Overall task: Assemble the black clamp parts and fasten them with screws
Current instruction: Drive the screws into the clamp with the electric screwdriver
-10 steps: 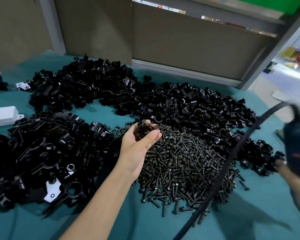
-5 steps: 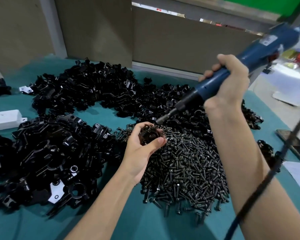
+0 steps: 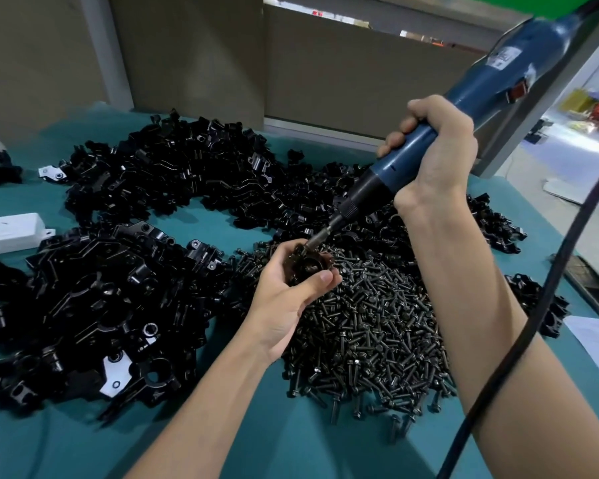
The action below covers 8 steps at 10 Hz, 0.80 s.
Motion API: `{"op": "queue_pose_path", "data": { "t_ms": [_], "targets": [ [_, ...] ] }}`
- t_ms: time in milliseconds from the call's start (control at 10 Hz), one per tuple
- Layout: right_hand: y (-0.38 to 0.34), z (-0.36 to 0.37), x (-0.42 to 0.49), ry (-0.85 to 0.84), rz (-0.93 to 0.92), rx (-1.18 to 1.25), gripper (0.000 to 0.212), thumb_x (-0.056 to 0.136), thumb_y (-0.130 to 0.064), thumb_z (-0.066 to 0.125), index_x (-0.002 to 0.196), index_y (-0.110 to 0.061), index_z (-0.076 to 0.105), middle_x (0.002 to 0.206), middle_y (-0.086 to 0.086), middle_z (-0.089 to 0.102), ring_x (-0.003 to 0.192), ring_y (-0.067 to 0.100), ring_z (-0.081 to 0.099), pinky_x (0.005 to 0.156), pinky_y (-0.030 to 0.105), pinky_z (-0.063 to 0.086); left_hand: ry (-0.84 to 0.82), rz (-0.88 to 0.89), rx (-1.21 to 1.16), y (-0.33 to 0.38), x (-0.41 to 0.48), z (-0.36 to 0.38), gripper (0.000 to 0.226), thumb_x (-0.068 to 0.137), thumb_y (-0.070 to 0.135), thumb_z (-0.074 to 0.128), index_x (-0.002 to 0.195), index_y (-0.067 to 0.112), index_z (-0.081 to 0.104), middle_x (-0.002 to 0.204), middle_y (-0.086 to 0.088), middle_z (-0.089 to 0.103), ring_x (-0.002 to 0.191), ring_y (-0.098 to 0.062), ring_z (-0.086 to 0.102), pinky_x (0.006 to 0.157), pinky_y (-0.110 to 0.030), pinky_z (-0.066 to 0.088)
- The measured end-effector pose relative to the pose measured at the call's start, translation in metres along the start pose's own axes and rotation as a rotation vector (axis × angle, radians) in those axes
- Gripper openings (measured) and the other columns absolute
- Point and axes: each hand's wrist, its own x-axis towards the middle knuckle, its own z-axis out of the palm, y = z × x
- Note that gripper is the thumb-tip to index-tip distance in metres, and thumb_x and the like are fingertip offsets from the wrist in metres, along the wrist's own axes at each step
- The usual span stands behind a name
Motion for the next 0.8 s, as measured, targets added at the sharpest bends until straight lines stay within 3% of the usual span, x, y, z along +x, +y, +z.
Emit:
{"op": "queue_pose_path", "data": {
  "t_ms": [100,300,400,600,800],
  "targets": [
    [0.0007,-0.0009,0.0017,-0.005,0.012,0.009,0.018,0.081,0.001,0.061,0.081,-0.009,0.046,0.06,0.004,0.049,0.047,0.015,0.045,0.049,0.027,0.043,-0.01,-0.007,0.057,0.0016,-0.0019,0.0005,0.045,0.073,0.008,0.077,0.114,0.015,0.06,0.095,0.0,0.075,0.095,-0.024,0.073,0.091,-0.032,0.057],
    [-0.001,-0.0033,0.0078,-0.026,0.047,-0.002,0.019,0.081,0.0,0.059,0.071,-0.01,0.047,0.059,0.004,0.048,0.046,0.015,0.042,0.048,0.026,0.042,-0.017,-0.021,0.179,0.0034,-0.0058,0.0031,0.059,0.069,0.017,0.086,0.121,0.017,0.059,0.101,-0.001,0.075,0.105,-0.031,0.071,0.112,-0.05,0.042],
    [-0.0004,-0.0043,0.0081,-0.04,0.06,-0.017,0.018,0.081,-0.001,0.059,0.071,-0.011,0.047,0.059,0.003,0.048,0.046,0.015,0.042,0.049,0.026,0.042,0.007,-0.021,0.223,0.0014,-0.0055,0.0046,0.051,0.069,0.014,0.081,0.115,0.021,0.062,0.101,0.0,0.074,0.113,-0.036,0.066,0.111,-0.052,0.043],
    [0.0031,-0.0043,0.0089,-0.026,0.067,-0.005,0.018,0.081,-0.001,0.058,0.071,-0.012,0.047,0.057,0.002,0.047,0.045,0.015,0.042,0.048,0.026,0.042,0.036,-0.009,0.255,0.0053,-0.0067,0.007,0.057,0.059,0.03,0.088,0.111,0.026,0.064,0.112,-0.009,0.071,0.12,-0.039,0.061,0.113,-0.054,0.038],
    [0.0055,-0.0036,0.0087,-0.024,0.084,0.0,0.018,0.081,-0.001,0.057,0.07,-0.012,0.047,0.057,0.002,0.047,0.044,0.015,0.042,0.047,0.026,0.042,0.034,0.004,0.28,0.005,-0.0069,0.0065,0.045,0.07,0.015,0.081,0.111,0.023,0.062,0.105,-0.008,0.071,0.115,-0.039,0.064,0.108,-0.048,0.047]
  ]
}}
